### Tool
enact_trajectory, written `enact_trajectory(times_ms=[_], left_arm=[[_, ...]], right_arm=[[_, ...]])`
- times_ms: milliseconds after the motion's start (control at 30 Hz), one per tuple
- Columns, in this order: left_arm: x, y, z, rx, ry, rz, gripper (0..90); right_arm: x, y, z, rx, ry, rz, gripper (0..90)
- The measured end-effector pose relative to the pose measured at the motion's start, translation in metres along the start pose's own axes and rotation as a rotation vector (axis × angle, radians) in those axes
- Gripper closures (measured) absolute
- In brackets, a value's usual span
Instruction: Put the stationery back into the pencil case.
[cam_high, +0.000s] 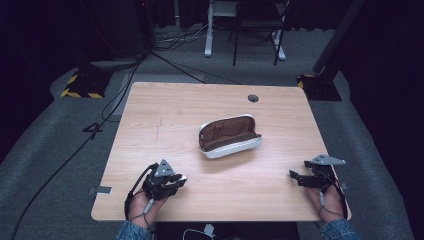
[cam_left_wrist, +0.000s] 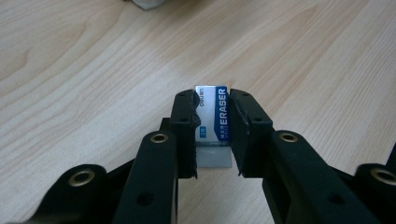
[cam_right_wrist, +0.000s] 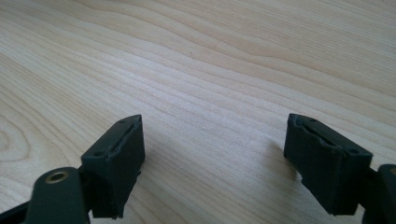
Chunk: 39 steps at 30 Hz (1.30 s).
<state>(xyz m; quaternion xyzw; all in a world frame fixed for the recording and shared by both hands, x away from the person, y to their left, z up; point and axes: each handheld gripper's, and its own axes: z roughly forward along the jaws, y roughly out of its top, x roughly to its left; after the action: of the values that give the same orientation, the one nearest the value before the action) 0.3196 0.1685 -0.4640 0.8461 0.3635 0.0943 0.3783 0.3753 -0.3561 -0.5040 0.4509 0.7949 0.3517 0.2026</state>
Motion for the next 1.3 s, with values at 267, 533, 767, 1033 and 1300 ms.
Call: enact_trajectory(times_ms=[267, 533, 767, 1033, 1300], left_arm=[[0.004, 0.016, -0.007, -0.028, -0.002, -0.026, 72.3], [0.006, 0.038, -0.012, -0.066, 0.009, -0.018, 72.2], [0.003, 0.059, -0.012, -0.092, -0.004, -0.002, 72.2], [0.004, 0.079, -0.010, -0.110, -0.017, 0.029, 72.2], [0.006, 0.099, -0.006, -0.119, -0.013, 0.051, 72.2]], right_arm=[[0.000, 0.000, 0.000, 0.000, 0.000, 0.000, 21.0], [0.000, 0.000, 0.000, 0.000, -0.001, 0.001, 21.0], [0.000, 0.000, 0.000, -0.001, -0.001, 0.002, 21.0], [0.000, 0.000, 0.000, -0.001, 0.000, 0.002, 21.0], [0.000, 0.000, 0.000, -0.001, 0.000, 0.001, 21.0]])
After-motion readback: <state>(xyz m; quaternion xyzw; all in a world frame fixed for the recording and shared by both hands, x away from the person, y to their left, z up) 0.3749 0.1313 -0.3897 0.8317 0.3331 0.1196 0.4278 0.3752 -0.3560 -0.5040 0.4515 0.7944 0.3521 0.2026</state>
